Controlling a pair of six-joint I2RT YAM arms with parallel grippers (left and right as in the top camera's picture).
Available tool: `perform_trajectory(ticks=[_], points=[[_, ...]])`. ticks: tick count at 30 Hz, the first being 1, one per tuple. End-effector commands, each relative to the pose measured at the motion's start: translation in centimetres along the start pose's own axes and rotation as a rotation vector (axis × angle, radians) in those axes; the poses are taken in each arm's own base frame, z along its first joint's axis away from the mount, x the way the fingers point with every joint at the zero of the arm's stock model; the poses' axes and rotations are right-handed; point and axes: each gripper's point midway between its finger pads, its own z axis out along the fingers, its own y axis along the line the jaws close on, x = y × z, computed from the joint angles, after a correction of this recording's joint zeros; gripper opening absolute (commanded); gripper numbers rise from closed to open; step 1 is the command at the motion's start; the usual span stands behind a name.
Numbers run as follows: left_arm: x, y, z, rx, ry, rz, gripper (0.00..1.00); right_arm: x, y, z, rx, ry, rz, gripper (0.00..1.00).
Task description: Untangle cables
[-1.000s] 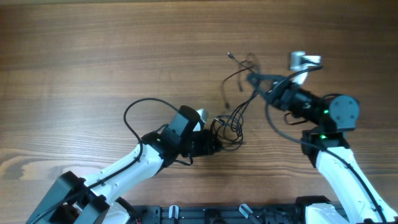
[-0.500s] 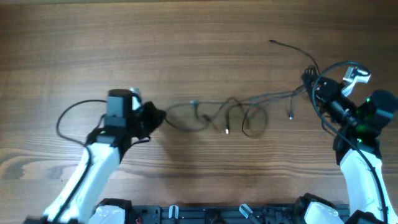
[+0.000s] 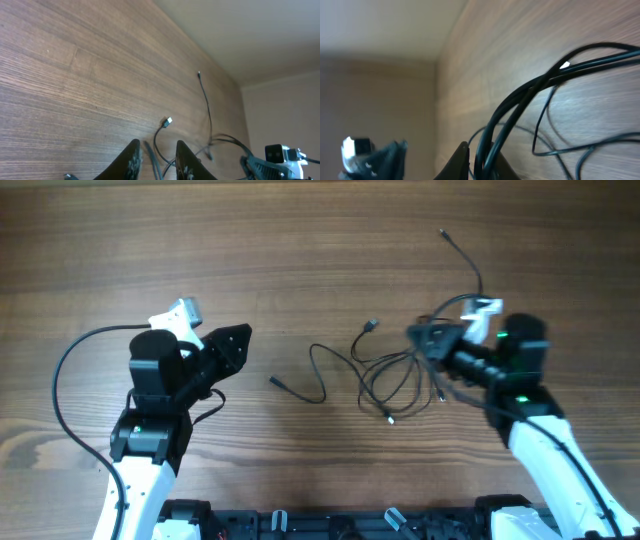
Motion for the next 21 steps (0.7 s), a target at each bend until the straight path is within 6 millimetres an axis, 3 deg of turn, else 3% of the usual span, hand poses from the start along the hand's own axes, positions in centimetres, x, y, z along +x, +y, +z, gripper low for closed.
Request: perform_trajectory(ticks=[1, 4, 9, 11, 13, 15, 18, 20, 21], points=[[0.3, -0.4, 0.5, 0.001, 0.018, 0.028, 0.25, 0.8, 2.8, 2.7, 0.007, -0.088, -0.154, 0.14], [0.4, -0.4, 0.6, 0.002, 0.021, 0.030, 0.25, 0.8, 6.4, 4.7, -0.076, -0.109, -0.193, 0.13], [0.6, -0.4, 0.6, 0.002, 0.028, 0.028, 0.25, -1.7, 7.3, 9.2, -0.021, -0.061, -0.237, 0.15], [0.9, -0.2, 0.6, -0.002, 0.045, 0.021, 0.26, -2.2, 6.3, 10.5, 0.030, -0.049, -0.234, 0.50], [1.1, -0.1, 0.6, -0.008, 0.051, 0.018, 0.32, -2.0, 4.2, 11.1, 0.104, -0.028, -0.225, 1.00], [1.1, -0.1, 0.6, -0.008, 0.051, 0.018, 0.33, -2.0, 1.9, 10.8, 0.207, -0.039, -0.217, 0.99], [1.3, -0.1, 0.6, -0.004, 0.060, 0.016, 0.46, -3.2, -0.8, 8.8, 0.366, -0.097, -0.191, 0.99], [1.5, -0.3, 0.5, 0.004, 0.072, 0.014, 0.53, -4.0, -1.5, 6.4, 0.443, -0.125, -0.142, 0.99], [1.7, -0.5, 0.5, 0.017, 0.081, 0.014, 0.64, -4.6, -1.7, 4.4, 0.485, -0.144, -0.118, 1.00]])
